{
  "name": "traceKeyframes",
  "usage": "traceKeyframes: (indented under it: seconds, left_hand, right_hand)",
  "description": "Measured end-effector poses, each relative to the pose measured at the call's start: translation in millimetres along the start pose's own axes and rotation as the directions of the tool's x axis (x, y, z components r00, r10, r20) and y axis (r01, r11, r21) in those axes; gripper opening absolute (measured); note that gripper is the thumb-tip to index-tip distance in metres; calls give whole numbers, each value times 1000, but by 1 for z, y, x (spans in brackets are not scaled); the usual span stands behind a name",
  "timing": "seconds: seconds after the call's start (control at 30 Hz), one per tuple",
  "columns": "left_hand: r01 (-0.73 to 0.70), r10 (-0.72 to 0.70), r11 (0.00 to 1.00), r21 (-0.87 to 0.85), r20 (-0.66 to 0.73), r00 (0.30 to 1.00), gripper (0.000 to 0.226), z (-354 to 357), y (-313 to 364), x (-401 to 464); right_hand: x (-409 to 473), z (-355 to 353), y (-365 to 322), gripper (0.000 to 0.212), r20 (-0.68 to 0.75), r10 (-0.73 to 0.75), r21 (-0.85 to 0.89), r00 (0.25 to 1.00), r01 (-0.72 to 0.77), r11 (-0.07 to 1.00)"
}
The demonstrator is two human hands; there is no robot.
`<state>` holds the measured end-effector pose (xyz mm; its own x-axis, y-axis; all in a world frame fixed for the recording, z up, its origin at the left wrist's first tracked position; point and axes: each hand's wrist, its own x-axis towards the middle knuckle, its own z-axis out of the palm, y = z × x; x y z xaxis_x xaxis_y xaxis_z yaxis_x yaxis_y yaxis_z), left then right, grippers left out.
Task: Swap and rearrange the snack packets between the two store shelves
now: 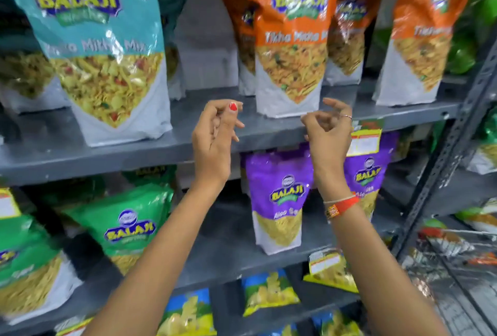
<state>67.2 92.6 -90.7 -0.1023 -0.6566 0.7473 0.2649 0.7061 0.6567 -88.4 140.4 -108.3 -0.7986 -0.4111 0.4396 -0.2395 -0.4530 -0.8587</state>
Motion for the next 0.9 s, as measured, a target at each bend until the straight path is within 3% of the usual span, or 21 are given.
traceKeyframes:
  seconds: [0.1,0.2,0.3,0.43,0.53,0.77,0.9]
  left_hand:
    - [3,-2,1000,-21,19,1000,11,30,6,33]
    - [174,-175,984,23,30,984,30,58,-5,74]
    - [380,-384,922,67,48,922,53,83,-17,105]
    - [508,-508,861,31,115,854,66,105,-21,113]
    - [487,-491,871,65,104,865,71,102,-23,108]
    - [417,-427,903,103,127,895,61,101,-16,97]
    - [468,-481,875,119,125,868,66,98,-13,95]
  right_hand:
    - [44,-3,-14,37,64,-50,-21,997,52,998]
    - [98,10,-19,52,194,48,-95,980,-30,995]
    - [128,19,-21,75,331,193,-86,924,-174,981]
    - [132,15,-23,90,451,227,-77,863,-216,973]
    - [130,11,-23,85,445,180,-65,877,-168,984]
    - [124,7,-28,100,477,176,-58,861,-168,984]
    - [115,4,-33,95,484,163,-79,860,-143,987]
